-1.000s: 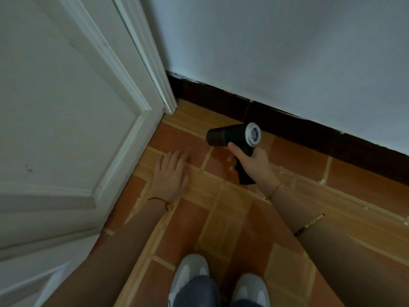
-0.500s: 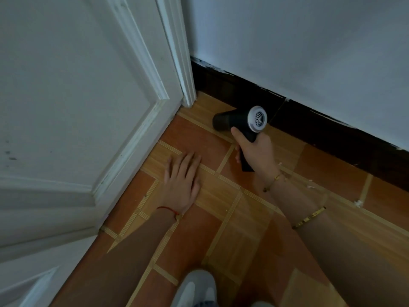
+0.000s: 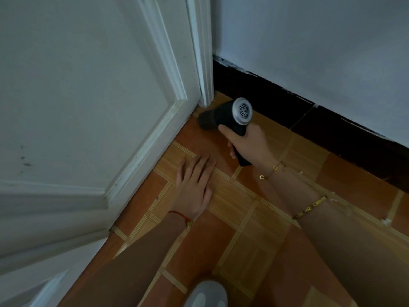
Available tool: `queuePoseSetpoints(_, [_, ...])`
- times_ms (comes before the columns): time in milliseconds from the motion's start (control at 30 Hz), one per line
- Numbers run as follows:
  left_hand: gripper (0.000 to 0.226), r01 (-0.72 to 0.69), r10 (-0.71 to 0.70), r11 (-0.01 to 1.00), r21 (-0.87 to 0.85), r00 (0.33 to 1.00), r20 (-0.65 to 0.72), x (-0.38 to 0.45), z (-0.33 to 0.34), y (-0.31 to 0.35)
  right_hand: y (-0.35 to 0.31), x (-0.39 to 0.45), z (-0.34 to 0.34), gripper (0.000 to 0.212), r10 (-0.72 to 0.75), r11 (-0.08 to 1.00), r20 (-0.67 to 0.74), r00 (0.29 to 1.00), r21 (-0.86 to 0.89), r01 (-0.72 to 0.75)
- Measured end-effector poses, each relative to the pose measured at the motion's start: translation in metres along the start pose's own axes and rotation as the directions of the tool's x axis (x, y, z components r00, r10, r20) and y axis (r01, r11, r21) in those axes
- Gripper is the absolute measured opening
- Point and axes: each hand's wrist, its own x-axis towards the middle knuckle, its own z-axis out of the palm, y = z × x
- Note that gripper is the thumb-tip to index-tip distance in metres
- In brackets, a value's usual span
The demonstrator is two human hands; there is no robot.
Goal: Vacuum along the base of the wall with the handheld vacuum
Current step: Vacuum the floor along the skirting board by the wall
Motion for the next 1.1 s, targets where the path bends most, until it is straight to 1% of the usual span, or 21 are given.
queuePoseSetpoints(33, [0.053, 0.001, -0.001, 1.0, 0.003, 1.0, 0.005, 0.0, 0.0, 0.0, -0.002, 0.0, 0.002, 0.042, 0.0, 1.0, -0.002, 1.0, -0.006, 0.0])
queuePoseSetpoints(133, [0.053, 0.011, -0.011, 1.0, 0.006, 1.0, 0.022, 0.0, -0.001, 0.0, -0.006, 0.006, 0.007, 0.04, 0.015, 1.0, -0.066, 0.998, 0.024, -0.014])
queuePoseSetpoints(167, [0.053, 0.012, -0.012, 1.0, 0.004, 1.0, 0.026, 0.0, -0.002, 0.0, -0.008, 0.007, 0.007, 0.04, 0.021, 0.999, -0.055, 0.998, 0.029, -0.019])
queuePoseSetpoints(267, [0.054, 0.008, -0.008, 1.0, 0.001, 0.999, 0.033, 0.0, -0.003, 0.0, -0.011, 0.008, 0.009, 0.04, 0.041, 0.998, 0.068, 0.997, 0.037, -0.043])
queuePoseSetpoints(300, [0.054, 0.008, -0.008, 1.0, 0.004, 0.999, 0.032, 0.0, -0.003, 0.001, -0.011, 0.008, 0.011, 0.041, 0.034, 0.999, 0.086, 0.996, 0.031, -0.037])
queuePoseSetpoints(333, [0.054, 0.008, -0.008, 1.0, 0.005, 0.999, 0.031, 0.0, -0.003, 0.0, -0.011, 0.009, 0.013, 0.042, 0.026, 0.999, 0.076, 0.997, 0.02, -0.027])
queuePoseSetpoints(433, [0.054, 0.008, -0.008, 1.0, 0.0, 0.999, 0.035, 0.0, -0.003, 0.001, -0.012, 0.013, 0.017, 0.043, 0.031, 0.999, -0.022, 0.999, 0.011, -0.031])
queuePoseSetpoints(467, [0.054, 0.007, -0.007, 1.0, -0.005, 0.999, 0.036, 0.0, -0.003, 0.0, -0.013, 0.013, 0.017, 0.042, 0.032, 0.999, -0.017, 0.999, 0.009, -0.031])
queuePoseSetpoints(567, [0.054, 0.002, -0.001, 1.0, -0.007, 0.999, 0.041, 0.0, -0.002, -0.001, -0.015, 0.01, 0.019, 0.038, 0.049, 0.998, 0.124, 0.991, 0.035, -0.053])
queuePoseSetpoints(600, [0.054, 0.0, 0.0, 1.0, -0.004, 0.999, 0.043, -0.001, -0.002, -0.002, -0.015, 0.009, 0.02, 0.037, 0.051, 0.997, 0.155, 0.987, 0.05, -0.06])
queuePoseSetpoints(633, [0.054, -0.001, 0.001, 1.0, -0.003, 0.999, 0.043, -0.001, -0.001, -0.002, -0.014, 0.009, 0.02, 0.036, 0.046, 0.997, 0.155, 0.987, 0.058, -0.055])
queuePoseSetpoints(767, [0.054, -0.002, 0.002, 1.0, -0.002, 1.0, 0.028, 0.0, -0.002, -0.001, -0.011, 0.008, 0.021, 0.04, 0.028, 0.999, -0.006, 1.0, 0.031, -0.028])
queuePoseSetpoints(800, [0.054, -0.002, 0.002, 1.0, 0.002, 1.0, 0.028, 0.0, -0.002, -0.001, -0.01, 0.008, 0.02, 0.042, 0.029, 0.999, -0.015, 0.999, 0.025, -0.029])
queuePoseSetpoints(900, [0.054, 0.001, -0.001, 1.0, 0.007, 1.0, 0.023, -0.001, -0.002, 0.0, -0.01, 0.005, 0.013, 0.04, 0.056, 0.998, 0.071, 0.996, 0.027, -0.058])
queuePoseSetpoints(933, [0.054, 0.001, -0.001, 1.0, 0.006, 1.0, 0.02, -0.001, -0.002, 0.0, -0.01, 0.003, 0.01, 0.041, 0.061, 0.998, 0.073, 0.995, 0.014, -0.062])
queuePoseSetpoints(967, [0.054, -0.002, 0.002, 1.0, 0.007, 1.0, 0.019, -0.001, -0.002, 0.0, -0.009, 0.002, 0.007, 0.041, 0.055, 0.998, 0.042, 0.998, -0.008, -0.055])
queuePoseSetpoints(1033, [0.054, -0.005, 0.005, 1.0, 0.004, 1.0, 0.017, -0.001, -0.002, 0.0, -0.005, 0.0, 0.003, 0.04, 0.03, 0.999, -0.079, 0.996, -0.042, -0.033])
queuePoseSetpoints(1100, [0.054, -0.005, 0.005, 1.0, -0.001, 1.0, 0.007, 0.0, -0.001, 0.0, 0.003, 0.004, 0.0, 0.036, 0.007, 0.999, -0.193, 0.981, -0.052, -0.017])
